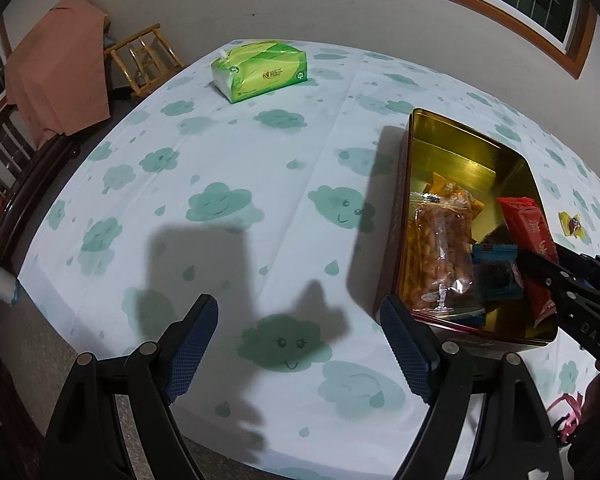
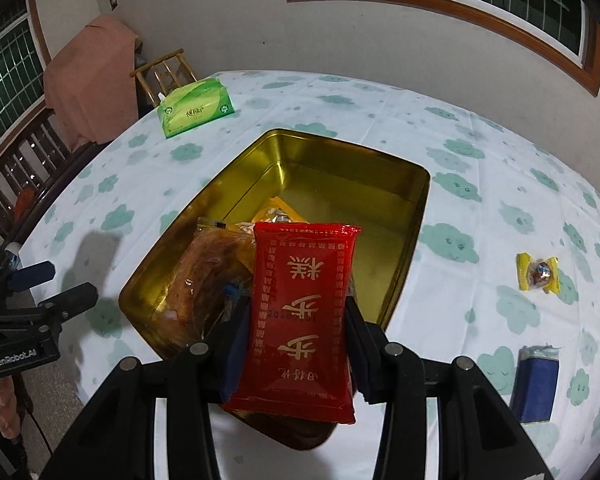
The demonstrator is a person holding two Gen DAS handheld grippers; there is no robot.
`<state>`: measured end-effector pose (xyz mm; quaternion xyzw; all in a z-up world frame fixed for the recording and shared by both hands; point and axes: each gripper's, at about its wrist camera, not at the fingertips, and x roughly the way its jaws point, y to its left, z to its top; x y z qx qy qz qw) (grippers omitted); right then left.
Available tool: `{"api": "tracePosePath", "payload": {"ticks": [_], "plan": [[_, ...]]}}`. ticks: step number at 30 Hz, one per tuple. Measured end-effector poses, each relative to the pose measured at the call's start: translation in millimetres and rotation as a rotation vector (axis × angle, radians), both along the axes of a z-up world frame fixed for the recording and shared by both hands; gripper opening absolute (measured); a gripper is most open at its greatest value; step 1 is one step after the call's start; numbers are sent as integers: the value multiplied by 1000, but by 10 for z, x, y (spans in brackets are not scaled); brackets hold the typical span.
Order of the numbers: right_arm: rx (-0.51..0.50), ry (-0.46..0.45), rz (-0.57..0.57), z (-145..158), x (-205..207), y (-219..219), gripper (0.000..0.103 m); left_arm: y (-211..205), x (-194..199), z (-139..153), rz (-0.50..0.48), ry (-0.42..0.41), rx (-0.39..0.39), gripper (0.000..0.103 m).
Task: Organize snacks
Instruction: 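Carry the red pastry pack into the tin and open the right gripper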
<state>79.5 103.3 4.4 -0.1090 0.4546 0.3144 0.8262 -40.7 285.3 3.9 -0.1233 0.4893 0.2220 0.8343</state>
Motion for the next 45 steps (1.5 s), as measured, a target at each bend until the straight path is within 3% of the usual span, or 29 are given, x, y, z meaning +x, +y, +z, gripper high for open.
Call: {"api": "tracePosePath", "payload": {"ticks": [24, 36, 45], "plan": [[5, 48, -10, -166, 114, 29, 48, -78, 49, -8, -5, 7, -12, 81], [30, 32, 21, -18, 78, -67, 48, -142, 73, 23, -5, 3, -10, 81], [56, 6, -16, 85, 204, -390, 48, -213, 88, 63, -8, -3, -14, 81]]}}
